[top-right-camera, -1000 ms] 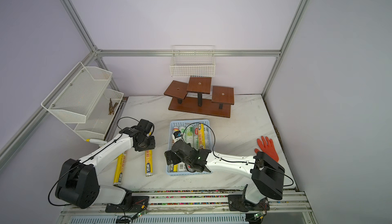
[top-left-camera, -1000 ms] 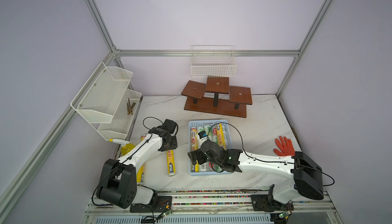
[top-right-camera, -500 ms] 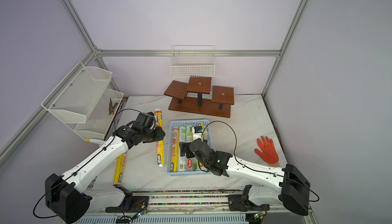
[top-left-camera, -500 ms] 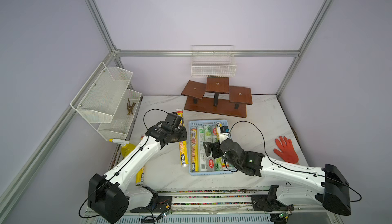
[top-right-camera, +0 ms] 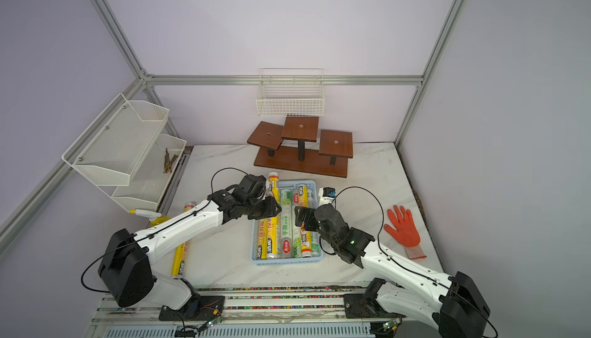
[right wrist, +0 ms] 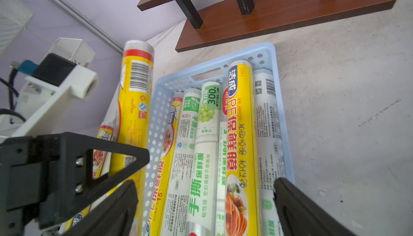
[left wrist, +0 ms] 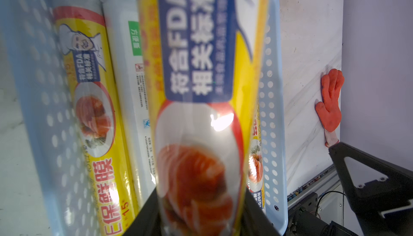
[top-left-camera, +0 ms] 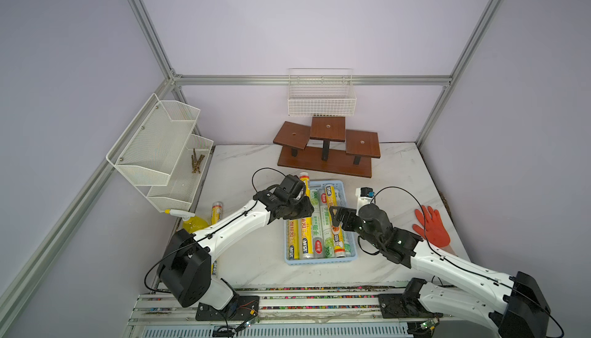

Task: Put the plastic wrap into the basket
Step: Place the plastic wrap in the basket.

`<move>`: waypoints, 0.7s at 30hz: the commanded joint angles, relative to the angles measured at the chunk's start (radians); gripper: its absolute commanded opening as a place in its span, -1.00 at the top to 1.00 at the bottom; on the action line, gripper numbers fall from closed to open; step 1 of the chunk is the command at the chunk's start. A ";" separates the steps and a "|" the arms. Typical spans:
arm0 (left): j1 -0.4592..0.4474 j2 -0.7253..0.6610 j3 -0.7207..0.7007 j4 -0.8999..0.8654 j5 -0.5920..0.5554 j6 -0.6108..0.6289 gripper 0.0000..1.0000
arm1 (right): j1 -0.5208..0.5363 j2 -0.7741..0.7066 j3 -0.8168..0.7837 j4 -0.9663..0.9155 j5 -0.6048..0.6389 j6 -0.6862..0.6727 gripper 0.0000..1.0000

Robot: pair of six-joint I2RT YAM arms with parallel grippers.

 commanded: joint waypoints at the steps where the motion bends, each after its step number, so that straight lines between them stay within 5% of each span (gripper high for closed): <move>1: -0.020 0.012 0.043 0.078 0.027 -0.047 0.57 | -0.005 -0.013 -0.008 -0.015 -0.025 0.015 -0.98; 14: -0.058 0.130 0.089 0.146 0.038 -0.098 0.56 | -0.005 0.030 -0.066 0.081 -0.170 0.033 -0.98; 21: -0.061 0.177 0.086 0.165 0.011 -0.118 0.56 | -0.001 0.043 -0.050 0.005 -0.131 -0.028 -0.98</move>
